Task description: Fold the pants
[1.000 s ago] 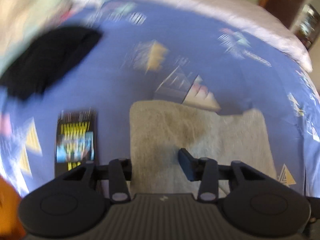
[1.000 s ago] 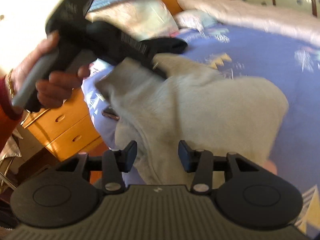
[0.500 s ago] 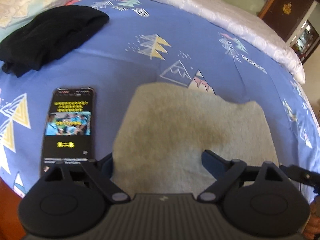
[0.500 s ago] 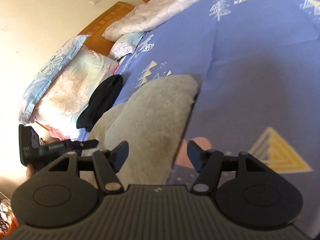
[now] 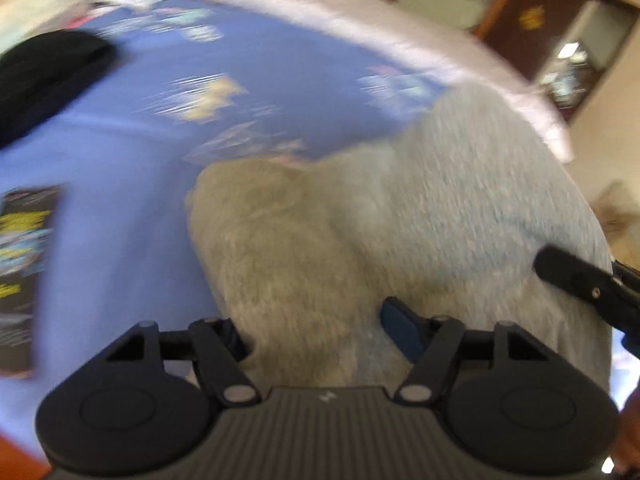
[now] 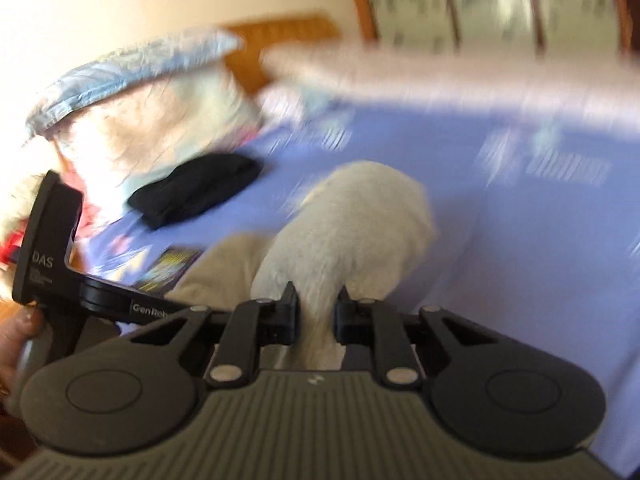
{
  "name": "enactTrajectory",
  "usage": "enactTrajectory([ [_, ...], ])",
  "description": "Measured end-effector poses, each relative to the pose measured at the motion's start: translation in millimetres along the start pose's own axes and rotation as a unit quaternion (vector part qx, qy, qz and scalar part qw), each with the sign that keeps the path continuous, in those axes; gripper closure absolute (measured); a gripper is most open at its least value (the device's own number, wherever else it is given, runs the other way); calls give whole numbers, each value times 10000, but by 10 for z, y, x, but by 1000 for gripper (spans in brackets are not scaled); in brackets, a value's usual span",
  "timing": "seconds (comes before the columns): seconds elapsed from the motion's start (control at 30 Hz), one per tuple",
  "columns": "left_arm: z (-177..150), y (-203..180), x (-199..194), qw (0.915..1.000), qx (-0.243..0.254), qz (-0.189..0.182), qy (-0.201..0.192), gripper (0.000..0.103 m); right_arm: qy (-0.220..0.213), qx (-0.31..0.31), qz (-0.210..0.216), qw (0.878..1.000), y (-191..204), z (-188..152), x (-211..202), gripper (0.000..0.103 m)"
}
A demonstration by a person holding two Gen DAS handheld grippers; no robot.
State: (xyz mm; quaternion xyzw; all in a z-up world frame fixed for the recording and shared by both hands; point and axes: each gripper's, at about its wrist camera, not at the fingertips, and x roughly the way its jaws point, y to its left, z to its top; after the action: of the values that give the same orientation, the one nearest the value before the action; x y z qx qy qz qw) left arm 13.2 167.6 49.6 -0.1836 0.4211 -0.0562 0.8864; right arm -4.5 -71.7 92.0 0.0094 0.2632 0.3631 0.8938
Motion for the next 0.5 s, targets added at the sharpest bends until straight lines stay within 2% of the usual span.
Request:
enactTrajectory([
  [0.07,75,-383,136,9989,265,-380,10,38,-344,-147,-453,9983,-184,40,-296,83],
  [0.13,84,-755,302,9967,647,-477,87,38,-470,62,-838,9954,-452,6,-541,83],
  [0.2,45,-1063,525,9937,1031,-366,252,36,-339,578,-1119,9915,-805,-138,-708,83],
  [0.27,-44,-1271,807,9886,1397,-105,559,35,-2,1213,-1401,9827,-1175,-388,-729,77],
  [0.3,-89,-1329,889,9859,1552,88,622,35,216,1470,-1622,9755,-1309,-541,-696,72],
  [0.37,-145,-1384,900,9826,1747,249,583,32,416,2010,-2004,9580,-1553,-795,-710,72],
  [0.4,-151,-1374,843,9827,1757,196,558,29,309,2323,-1921,9530,-1631,-879,-776,71],
  [0.5,-79,-1217,642,9855,1606,40,539,19,-236,3099,-1439,9395,-1765,-1094,-1080,53],
])
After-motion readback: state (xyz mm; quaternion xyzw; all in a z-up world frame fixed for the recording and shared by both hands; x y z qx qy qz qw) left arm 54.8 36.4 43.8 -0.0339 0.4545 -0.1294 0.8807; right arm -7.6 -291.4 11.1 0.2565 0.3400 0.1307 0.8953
